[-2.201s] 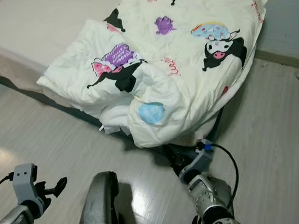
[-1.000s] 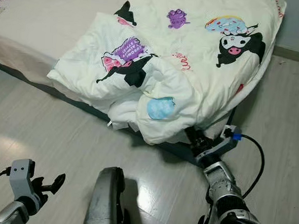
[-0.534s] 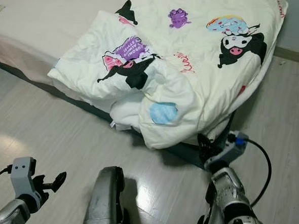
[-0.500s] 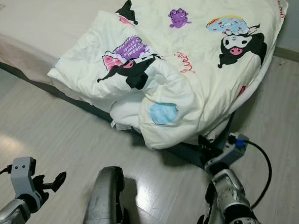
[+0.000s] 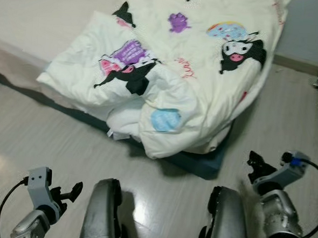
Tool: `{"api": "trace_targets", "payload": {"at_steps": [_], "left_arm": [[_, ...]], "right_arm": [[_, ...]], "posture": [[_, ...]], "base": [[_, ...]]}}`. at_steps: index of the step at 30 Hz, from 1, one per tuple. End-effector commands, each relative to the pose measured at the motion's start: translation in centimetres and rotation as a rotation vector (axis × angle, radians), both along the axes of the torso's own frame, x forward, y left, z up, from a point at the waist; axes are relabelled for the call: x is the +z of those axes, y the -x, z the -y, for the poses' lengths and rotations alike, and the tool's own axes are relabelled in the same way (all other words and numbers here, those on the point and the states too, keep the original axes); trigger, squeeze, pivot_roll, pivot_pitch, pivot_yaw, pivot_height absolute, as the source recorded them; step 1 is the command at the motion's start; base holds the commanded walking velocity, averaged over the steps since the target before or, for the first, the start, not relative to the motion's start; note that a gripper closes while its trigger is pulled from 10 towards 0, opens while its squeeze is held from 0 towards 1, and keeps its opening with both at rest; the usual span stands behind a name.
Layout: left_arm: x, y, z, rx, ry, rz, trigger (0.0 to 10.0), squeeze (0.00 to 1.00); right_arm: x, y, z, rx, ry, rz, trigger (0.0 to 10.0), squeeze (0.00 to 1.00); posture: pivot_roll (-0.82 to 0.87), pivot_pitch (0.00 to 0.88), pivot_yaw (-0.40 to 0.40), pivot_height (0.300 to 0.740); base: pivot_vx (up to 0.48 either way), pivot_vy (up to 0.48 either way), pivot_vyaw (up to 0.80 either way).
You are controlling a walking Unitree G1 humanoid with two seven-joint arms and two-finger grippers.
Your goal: Clean up the room
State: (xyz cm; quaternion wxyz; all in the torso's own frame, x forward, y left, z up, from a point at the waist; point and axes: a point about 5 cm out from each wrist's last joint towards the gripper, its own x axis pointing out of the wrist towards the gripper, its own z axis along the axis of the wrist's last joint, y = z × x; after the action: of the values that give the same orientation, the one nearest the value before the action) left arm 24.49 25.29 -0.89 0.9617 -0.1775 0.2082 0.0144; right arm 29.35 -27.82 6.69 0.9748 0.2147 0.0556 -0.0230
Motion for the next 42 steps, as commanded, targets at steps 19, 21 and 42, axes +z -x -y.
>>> {"api": "trace_targets", "payload": {"at_steps": [19, 21, 42], "left_arm": [[-1.3, 1.8, -0.5, 0.023, -0.005, -0.039, 10.0, 0.0], [-1.2, 2.0, -0.9, 0.027, -0.01, -0.037, 10.0, 0.0], [1.9, 3.6, -5.1, -0.004, -0.103, 0.023, 10.0, 0.0]], "right_arm": [[-3.3, -0.4, -13.8, 0.44, -0.219, -0.135, 10.0, 1.0], [-4.1, -0.5, -13.7, 0.41, -0.19, -0.203, 10.0, 1.0], [-0.8, -3.9, -12.8, 0.305, -0.33, 0.002, 10.0, 0.0]], "posture": [[0.19, 0.351, 0.059, 0.445], [0.2, 0.364, 0.062, 0.445], [0.36, 0.455, 0.149, 0.445]], "base": [[0.0, 0.0, 0.0], [0.0, 0.0, 0.0], [0.0, 0.0, 0.0]]}}
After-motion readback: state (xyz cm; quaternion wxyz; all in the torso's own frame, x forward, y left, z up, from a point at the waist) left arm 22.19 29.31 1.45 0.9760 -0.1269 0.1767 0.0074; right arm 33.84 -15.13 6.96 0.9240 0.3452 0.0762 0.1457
